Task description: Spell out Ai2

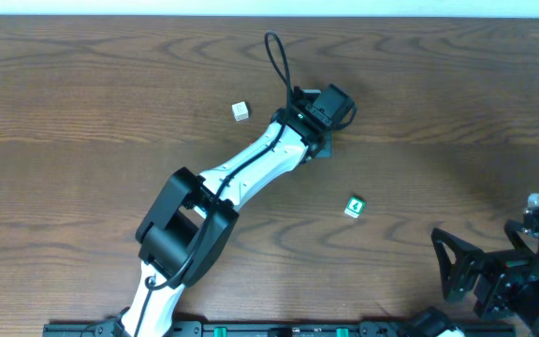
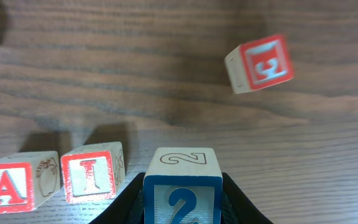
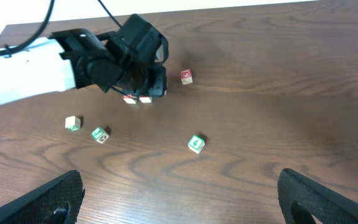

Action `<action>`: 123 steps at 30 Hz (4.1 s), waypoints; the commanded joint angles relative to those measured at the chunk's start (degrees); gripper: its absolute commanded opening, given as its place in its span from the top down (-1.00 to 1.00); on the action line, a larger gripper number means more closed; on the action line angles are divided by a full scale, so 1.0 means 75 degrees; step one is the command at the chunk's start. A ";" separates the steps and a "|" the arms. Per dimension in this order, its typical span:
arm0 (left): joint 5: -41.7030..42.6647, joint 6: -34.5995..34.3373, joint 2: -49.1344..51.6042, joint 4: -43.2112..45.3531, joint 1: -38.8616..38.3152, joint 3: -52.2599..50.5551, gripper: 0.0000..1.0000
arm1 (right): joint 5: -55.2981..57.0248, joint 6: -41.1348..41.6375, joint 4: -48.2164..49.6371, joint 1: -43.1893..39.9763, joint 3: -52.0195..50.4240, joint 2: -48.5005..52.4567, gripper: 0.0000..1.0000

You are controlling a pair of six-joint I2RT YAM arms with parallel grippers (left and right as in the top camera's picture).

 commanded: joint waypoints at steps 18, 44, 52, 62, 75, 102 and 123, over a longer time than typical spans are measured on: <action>0.0207 -0.0012 0.0659 -0.0020 0.0216 -0.0009 0.89 | -0.0032 0.0032 -0.0012 -0.0020 0.0061 0.0035 -0.99; 0.0181 -0.0006 0.0787 0.0111 0.0216 -0.0009 0.32 | -0.0009 0.0032 -0.0041 -0.0020 0.0061 0.0035 -0.99; 0.0175 0.0052 0.0787 0.0125 0.0216 -0.0009 0.19 | -0.0009 0.0032 -0.0041 -0.0020 0.0061 0.0035 -0.99; 0.0082 0.0370 0.0787 0.0315 0.0219 -0.0006 0.18 | -0.0009 0.0032 -0.0044 -0.0020 0.0061 0.0035 -0.99; -0.0402 0.0860 0.0787 0.0874 0.0490 0.0411 0.12 | 0.0006 0.0029 -0.0015 -0.0020 0.0038 0.0035 -0.99; 0.1839 0.3098 -0.1947 -0.4500 0.5065 0.3990 0.88 | -0.5225 -0.1807 0.4639 -0.3681 -0.2591 0.4223 -0.61; 0.5878 0.1909 -0.2646 0.1708 0.5275 -0.3488 0.88 | -0.7268 -0.1932 0.5517 -0.4057 -0.2602 0.8244 0.97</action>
